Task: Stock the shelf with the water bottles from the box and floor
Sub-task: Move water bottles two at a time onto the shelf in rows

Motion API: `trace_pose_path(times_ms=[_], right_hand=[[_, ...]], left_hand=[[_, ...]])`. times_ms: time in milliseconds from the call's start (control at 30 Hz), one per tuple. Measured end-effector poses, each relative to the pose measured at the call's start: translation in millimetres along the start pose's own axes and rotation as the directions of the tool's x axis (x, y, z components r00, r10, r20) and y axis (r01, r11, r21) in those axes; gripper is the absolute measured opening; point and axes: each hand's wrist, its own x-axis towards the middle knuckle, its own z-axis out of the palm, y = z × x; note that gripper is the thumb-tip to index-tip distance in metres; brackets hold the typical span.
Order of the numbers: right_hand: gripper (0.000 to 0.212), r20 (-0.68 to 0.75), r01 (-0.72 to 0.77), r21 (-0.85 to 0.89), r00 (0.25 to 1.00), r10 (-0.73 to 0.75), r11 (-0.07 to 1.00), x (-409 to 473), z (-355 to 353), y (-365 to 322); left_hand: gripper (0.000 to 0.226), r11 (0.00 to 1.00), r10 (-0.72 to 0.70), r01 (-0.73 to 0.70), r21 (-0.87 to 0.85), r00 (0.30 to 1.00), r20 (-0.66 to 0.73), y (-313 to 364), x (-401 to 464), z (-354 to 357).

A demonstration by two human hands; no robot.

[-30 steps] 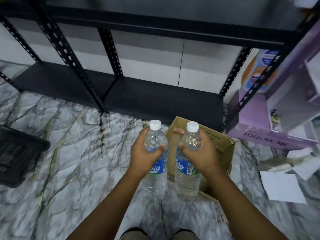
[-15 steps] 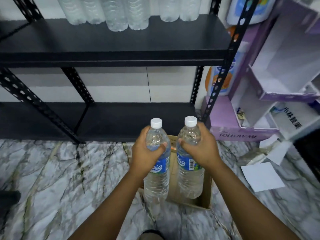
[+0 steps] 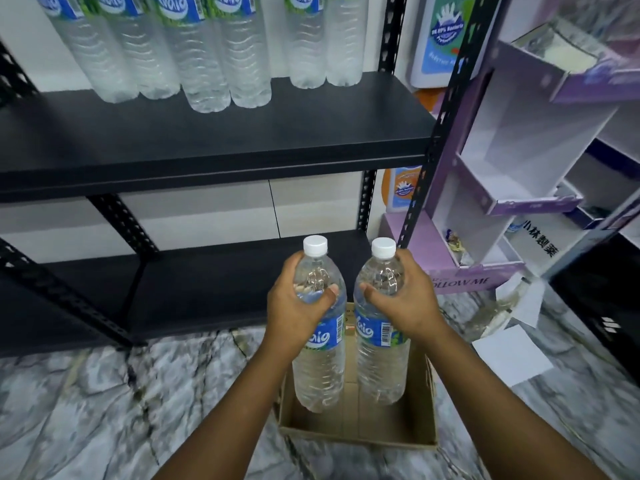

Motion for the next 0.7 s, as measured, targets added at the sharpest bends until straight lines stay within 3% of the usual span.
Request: trace_pose_path(times_ms=[333, 700], right_hand=[[0.058, 0.036, 0.111, 0.042, 0.993, -0.113, 0.993, 32, -39, -24], [0.058, -0.111, 0.375, 0.053, 0.923, -0.368, 0.925, 89, -90, -128]], left_hand=[[0.059, 0.998, 0.033, -0.039, -0.056, 0.995, -0.099, 45, 17, 19], [0.055, 0.957, 0.266, -0.283, -0.064, 0.945, -0.192, 149, 84, 3]])
